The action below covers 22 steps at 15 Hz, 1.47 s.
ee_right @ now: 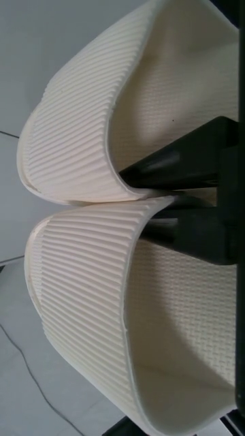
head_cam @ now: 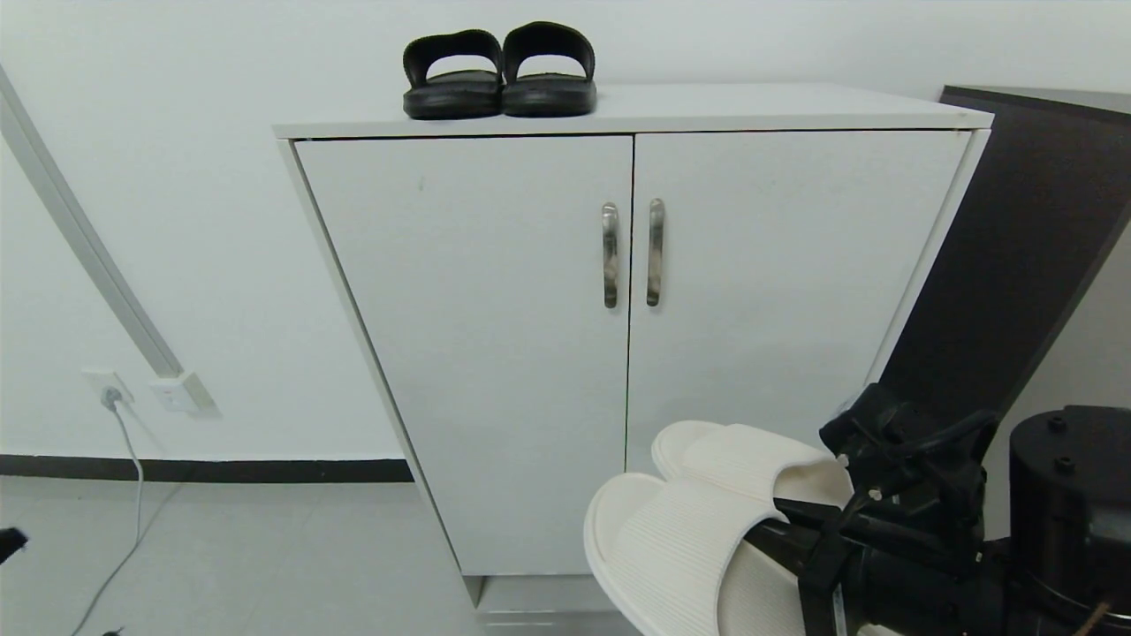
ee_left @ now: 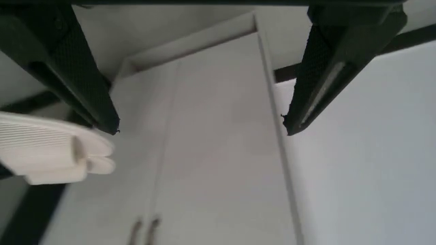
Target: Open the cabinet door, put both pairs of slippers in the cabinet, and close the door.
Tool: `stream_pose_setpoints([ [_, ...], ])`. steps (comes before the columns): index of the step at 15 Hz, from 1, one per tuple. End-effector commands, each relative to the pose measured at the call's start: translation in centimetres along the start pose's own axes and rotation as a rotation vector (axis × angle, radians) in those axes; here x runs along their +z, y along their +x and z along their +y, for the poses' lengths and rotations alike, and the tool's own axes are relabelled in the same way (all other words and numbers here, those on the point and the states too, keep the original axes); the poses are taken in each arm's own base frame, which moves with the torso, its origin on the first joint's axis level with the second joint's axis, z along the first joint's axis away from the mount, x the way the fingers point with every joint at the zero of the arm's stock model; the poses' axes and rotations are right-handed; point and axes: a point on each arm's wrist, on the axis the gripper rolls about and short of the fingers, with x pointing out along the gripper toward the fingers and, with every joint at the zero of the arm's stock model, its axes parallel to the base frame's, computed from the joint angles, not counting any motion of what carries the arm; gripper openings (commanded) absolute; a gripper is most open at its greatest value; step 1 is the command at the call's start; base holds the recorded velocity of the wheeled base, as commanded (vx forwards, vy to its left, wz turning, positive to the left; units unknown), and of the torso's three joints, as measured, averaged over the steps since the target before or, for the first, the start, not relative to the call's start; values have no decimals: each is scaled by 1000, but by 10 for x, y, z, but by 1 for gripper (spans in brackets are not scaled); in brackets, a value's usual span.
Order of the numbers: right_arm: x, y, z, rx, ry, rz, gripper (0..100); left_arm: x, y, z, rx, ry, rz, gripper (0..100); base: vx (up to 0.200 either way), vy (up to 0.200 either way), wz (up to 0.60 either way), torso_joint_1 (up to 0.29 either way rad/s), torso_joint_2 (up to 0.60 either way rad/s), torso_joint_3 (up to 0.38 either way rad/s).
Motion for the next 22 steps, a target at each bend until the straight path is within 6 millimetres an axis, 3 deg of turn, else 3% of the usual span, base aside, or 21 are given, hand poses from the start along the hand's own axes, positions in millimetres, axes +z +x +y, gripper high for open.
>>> stream_pose_setpoints([
  [1, -1, 1, 0, 0, -1, 5, 0, 21, 54, 15, -156, -56, 121, 100, 0, 0, 0, 0, 0, 0],
  [4, 2, -3, 1, 7, 4, -13, 0, 44, 99, 5, -320, -61, 175, 100, 0, 0, 0, 0, 0, 0],
  [10, -4, 6, 2, 9, 6, 24, 0, 66, 170, -49, -456, -100, 125, 100, 0, 0, 0, 0, 0, 0],
  [16, -3, 5, 2, 9, 1, 20, 0, 104, 214, -82, -645, -149, 70, 100, 0, 0, 0, 0, 8, 0],
  [22, -3, 3, 1, 7, 1, 14, 0, 112, 257, -97, -798, -200, 90, 100, 0, 0, 0, 0, 0, 0],
])
